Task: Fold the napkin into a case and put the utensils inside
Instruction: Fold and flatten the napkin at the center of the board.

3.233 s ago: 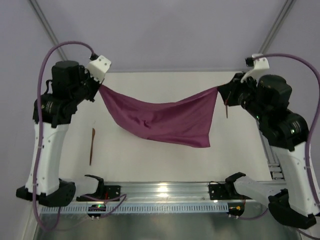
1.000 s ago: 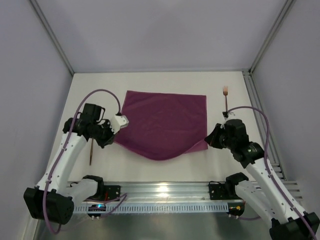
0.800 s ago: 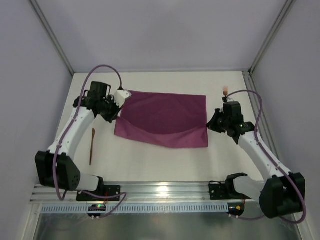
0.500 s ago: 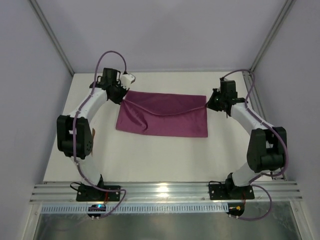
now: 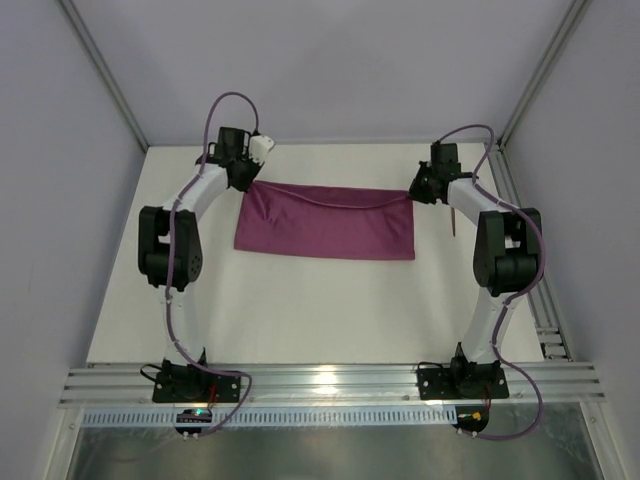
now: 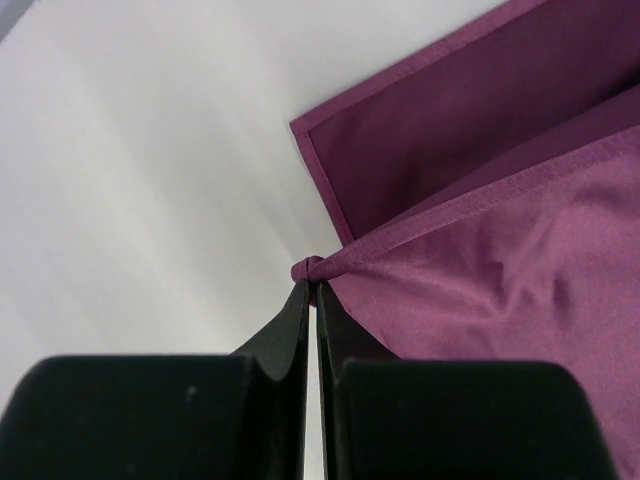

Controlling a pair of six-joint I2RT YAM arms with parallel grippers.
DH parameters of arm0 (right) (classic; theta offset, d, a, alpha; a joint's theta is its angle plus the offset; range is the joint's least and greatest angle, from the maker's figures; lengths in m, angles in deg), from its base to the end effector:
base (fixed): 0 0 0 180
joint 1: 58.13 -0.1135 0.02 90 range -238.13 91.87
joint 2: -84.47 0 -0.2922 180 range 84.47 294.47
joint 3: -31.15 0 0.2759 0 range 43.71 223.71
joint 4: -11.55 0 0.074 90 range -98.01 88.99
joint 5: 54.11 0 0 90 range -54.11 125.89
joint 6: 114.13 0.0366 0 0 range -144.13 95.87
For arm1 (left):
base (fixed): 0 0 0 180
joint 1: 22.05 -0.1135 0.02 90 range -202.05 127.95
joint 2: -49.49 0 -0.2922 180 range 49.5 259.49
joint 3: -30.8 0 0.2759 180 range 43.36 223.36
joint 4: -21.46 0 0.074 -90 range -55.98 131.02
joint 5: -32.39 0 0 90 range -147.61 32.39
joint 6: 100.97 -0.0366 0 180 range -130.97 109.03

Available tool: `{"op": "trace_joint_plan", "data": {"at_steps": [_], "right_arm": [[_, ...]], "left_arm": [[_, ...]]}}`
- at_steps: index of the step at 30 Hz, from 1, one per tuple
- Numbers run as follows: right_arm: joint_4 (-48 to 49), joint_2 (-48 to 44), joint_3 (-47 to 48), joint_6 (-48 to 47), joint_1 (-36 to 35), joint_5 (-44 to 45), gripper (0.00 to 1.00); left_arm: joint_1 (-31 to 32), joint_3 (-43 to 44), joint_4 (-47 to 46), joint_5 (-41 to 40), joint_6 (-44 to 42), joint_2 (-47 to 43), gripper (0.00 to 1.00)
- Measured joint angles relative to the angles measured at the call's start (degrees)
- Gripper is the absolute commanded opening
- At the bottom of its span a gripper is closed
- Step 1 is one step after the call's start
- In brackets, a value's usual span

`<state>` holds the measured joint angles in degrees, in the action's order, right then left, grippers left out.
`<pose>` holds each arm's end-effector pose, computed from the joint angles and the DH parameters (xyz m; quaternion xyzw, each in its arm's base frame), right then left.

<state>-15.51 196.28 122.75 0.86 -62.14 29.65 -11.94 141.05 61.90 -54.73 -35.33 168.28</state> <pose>0.4610 0.0363 0.2084 0.1498 0.9180 0.1402 0.3395 0.4979 -0.0907 0.2452 0.2858 0.8917 0.0201 0.3505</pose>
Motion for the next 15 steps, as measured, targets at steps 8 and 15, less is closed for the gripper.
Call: {"op": "trace_joint_plan", "data": {"at_steps": [8, 15], "right_arm": [[0.31, 0.0, 2.91, 0.9, 0.0, 4.2, 0.04], [0.33, 0.35, 3.15, 1.57, 0.02, 7.23, 0.04]], "left_arm": [[0.0, 5.57, -1.46, -0.35, 0.83, 5.09, 0.0], [0.02, 10.4, -1.4, -1.01, 1.53, 9.14, 0.0]]}}
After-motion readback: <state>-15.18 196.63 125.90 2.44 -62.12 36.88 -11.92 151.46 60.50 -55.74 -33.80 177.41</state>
